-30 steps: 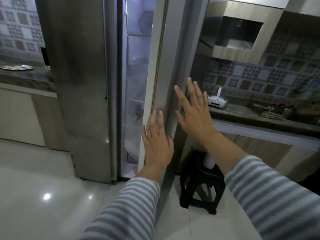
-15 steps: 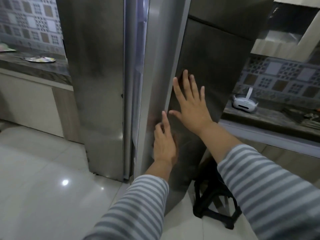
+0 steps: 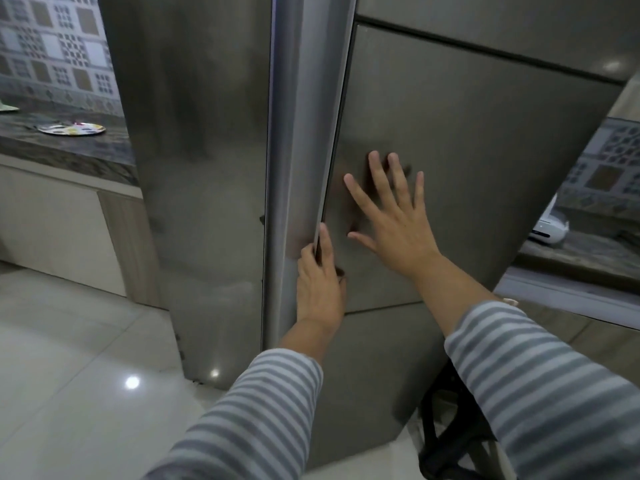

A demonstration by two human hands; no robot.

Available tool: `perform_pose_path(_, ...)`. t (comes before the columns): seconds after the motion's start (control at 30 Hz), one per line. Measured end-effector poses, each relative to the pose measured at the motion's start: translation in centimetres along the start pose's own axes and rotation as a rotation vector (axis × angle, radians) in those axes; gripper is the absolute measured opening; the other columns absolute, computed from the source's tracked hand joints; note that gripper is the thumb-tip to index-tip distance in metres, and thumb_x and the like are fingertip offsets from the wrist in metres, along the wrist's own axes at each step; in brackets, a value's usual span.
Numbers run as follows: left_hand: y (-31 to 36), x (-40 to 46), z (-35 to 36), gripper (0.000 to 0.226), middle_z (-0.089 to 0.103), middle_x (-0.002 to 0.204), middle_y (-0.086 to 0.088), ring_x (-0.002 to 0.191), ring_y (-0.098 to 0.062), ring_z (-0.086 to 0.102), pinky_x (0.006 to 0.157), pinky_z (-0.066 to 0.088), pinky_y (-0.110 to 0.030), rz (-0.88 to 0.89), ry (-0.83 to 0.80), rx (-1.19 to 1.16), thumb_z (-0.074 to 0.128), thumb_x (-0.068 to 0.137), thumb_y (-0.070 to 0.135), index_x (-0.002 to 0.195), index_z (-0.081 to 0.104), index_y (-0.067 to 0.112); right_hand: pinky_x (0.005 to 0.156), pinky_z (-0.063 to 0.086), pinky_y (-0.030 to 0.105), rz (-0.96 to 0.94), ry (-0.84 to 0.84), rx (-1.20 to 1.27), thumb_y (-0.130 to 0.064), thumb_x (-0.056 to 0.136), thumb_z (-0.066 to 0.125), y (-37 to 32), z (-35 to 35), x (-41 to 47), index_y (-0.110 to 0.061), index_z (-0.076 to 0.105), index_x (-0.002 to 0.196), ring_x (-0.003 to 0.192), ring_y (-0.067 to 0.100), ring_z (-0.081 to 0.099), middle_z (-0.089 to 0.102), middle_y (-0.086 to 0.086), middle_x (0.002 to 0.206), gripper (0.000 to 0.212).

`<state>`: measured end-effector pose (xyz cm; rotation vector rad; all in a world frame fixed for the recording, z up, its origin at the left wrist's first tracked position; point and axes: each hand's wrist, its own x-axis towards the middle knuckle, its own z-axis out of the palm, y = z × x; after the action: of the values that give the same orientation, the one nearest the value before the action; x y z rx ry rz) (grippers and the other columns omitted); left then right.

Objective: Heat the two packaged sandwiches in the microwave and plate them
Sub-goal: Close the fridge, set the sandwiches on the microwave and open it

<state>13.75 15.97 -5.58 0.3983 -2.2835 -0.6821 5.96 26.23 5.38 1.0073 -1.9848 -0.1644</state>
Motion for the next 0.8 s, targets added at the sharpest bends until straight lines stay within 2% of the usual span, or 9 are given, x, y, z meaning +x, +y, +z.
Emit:
perform_pose_path(0.1, -2.2, 2.9, 0.6, 0.126, 0.023, 0.138, -0.019, 0.121, -0.033, 0.041, 0.099, 0.044, -0.039, 0.031, -0.056, 0.013, 0.066, 0.085, 0.011, 0.124, -0.047, 0.05, 0.11, 0.01, 0.067, 0.037, -0.044, 0.003, -0.048, 0.071, 0.074, -0.1, 2.2, 1.5, -0.032, 0.006, 0.152, 0.147, 0.038, 0.003, 0.001, 0.013, 0.159, 0.107)
perform_pose_path(0.17, -3.4, 5.0, 1.2, 0.129, 0.023, 0.137, -0.019, 0.119, -0.034, 0.044, 0.1, 0.044, -0.038, 0.033, -0.069, 0.031, 0.068, 0.083, 0.009, 0.125, -0.048, 0.048, 0.11, 0.008, 0.067, 0.039, -0.067, -0.005, -0.047, 0.07, 0.075, -0.1, 3.5, 2.6, -0.033, 0.006, 0.152, 0.147, 0.037, 0.0, 0.001, 0.013, 0.16, 0.108)
perform_pose_path(0.3, -4.8, 8.6, 2.5, 0.123, 0.02, 0.141, -0.02, 0.127, -0.034, 0.038, 0.103, 0.037, -0.036, 0.008, -0.081, 0.036, 0.069, 0.084, 0.015, 0.127, -0.043, 0.042, 0.11, 0.008, 0.068, 0.033, -0.069, -0.014, -0.049, 0.072, 0.074, 0.1, 6.5, 5.2, -0.032, 0.008, 0.152, 0.147, 0.036, -0.001, 0.001, 0.013, 0.161, 0.105)
perform_pose_path(0.4, -5.4, 11.0, 3.6, 0.129, 0.02, 0.141, -0.019, 0.127, -0.033, 0.038, 0.106, 0.038, -0.04, -0.024, -0.072, 0.028, 0.073, 0.082, 0.02, 0.124, -0.047, 0.045, 0.109, 0.003, 0.068, 0.016, -0.064, -0.015, -0.051, 0.074, 0.072, 0.6, 9.0, 6.8, -0.032, 0.009, 0.152, 0.147, 0.036, -0.004, -0.002, 0.012, 0.161, 0.102)
perform_pose_path(0.57, -6.8, 15.1, 5.7, 0.144, 0.024, 0.134, -0.015, 0.115, -0.028, 0.043, 0.098, 0.044, -0.041, -0.063, -0.064, 0.008, 0.085, 0.067, 0.035, 0.122, -0.047, 0.049, 0.108, -0.013, 0.064, 0.016, -0.07, -0.011, -0.054, 0.078, 0.066, 1.1, 12.6, 9.1, -0.031, 0.004, 0.152, 0.146, 0.034, -0.014, -0.013, 0.008, 0.159, 0.099)
perform_pose_path(0.7, -7.9, 17.3, 6.8, 0.14, 0.026, 0.133, -0.014, 0.11, -0.028, 0.048, 0.094, 0.047, -0.042, -0.053, -0.084, 0.002, 0.086, 0.066, 0.034, 0.128, -0.039, 0.045, 0.104, -0.022, 0.063, 0.035, -0.093, -0.039, -0.062, 0.08, 0.058, 1.3, 14.9, 10.6, -0.03, -0.001, 0.152, 0.144, 0.035, -0.017, -0.017, 0.007, 0.158, 0.099)
perform_pose_path(0.8, -8.2, 18.5, 7.5, 0.139, 0.026, 0.134, -0.014, 0.109, -0.028, 0.049, 0.092, 0.048, -0.042, -0.052, -0.093, 0.002, 0.085, 0.067, 0.033, 0.127, -0.039, 0.046, 0.103, -0.023, 0.064, 0.055, -0.102, -0.063, -0.066, 0.08, 0.054, 1.4, 16.1, 11.3, -0.03, -0.006, 0.152, 0.142, 0.036, -0.024, -0.02, 0.008, 0.158, 0.1)
